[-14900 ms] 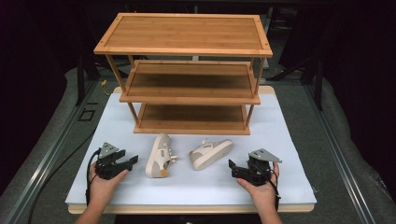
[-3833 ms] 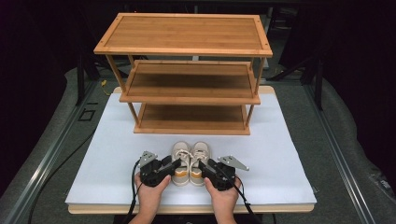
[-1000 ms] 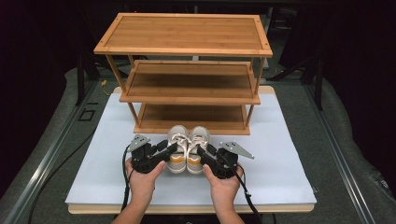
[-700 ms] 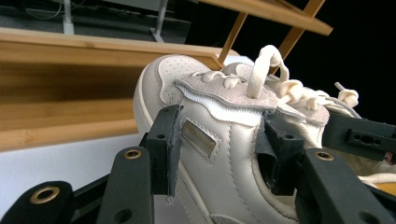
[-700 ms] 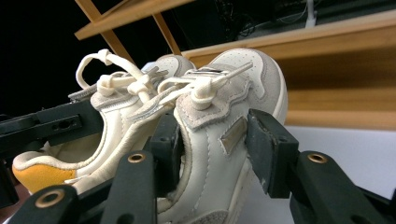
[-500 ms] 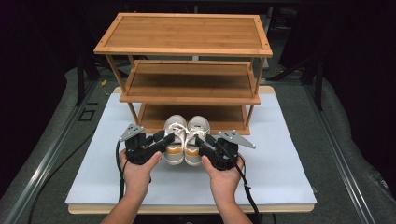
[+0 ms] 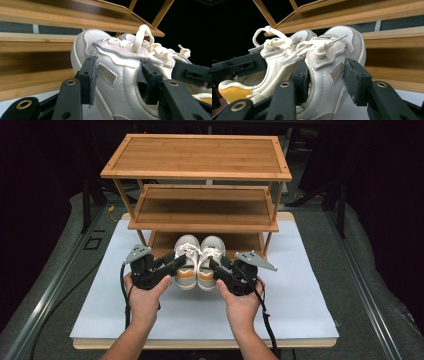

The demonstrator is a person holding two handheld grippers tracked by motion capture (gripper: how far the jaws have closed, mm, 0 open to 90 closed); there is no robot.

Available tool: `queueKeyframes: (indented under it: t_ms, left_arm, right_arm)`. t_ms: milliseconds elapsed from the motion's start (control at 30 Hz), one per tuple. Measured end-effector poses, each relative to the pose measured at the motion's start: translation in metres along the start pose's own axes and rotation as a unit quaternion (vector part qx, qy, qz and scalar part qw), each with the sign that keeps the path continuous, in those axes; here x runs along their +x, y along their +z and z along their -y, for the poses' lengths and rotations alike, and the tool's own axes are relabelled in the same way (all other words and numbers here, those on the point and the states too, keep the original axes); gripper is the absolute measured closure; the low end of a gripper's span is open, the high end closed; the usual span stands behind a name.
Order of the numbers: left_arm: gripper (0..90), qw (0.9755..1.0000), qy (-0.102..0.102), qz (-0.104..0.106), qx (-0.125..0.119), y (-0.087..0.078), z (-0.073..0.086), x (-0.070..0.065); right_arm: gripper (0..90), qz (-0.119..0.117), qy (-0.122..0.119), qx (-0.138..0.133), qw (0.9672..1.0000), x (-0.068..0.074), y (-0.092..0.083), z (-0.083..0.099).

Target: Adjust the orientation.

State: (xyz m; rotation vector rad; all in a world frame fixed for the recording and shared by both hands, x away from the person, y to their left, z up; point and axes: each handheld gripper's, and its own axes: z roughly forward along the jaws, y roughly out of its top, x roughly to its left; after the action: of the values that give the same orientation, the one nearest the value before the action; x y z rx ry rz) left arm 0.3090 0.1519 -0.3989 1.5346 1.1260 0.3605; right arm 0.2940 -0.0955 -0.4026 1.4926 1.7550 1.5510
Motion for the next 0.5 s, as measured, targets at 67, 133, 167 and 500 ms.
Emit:
queueKeyframes:
  t_ms: [67,133,167,500]
  left_arm:
    - [54.2,1.0,0.003,-0.001,0.0,0.0,-0.002,-0.001]
    - [54.2,1.0,0.004,0.001,-0.001,0.0,-0.005,-0.002]
    - [54.2,1.0,0.004,0.001,-0.003,0.0,-0.006,-0.003]
    - [54.2,1.0,0.005,0.001,-0.007,0.001,-0.022,-0.003]
  right_arm:
    - [56.5,-0.001,-0.002,0.003,1.0,0.0,-0.002,-0.004]
    - [56.5,0.005,-0.005,0.005,1.0,0.001,-0.003,-0.007]
    - [56.5,0.005,-0.005,0.005,1.0,0.001,-0.003,-0.007]
    - [56.5,0.002,-0.012,0.004,0.9999,0.004,-0.002,-0.024]
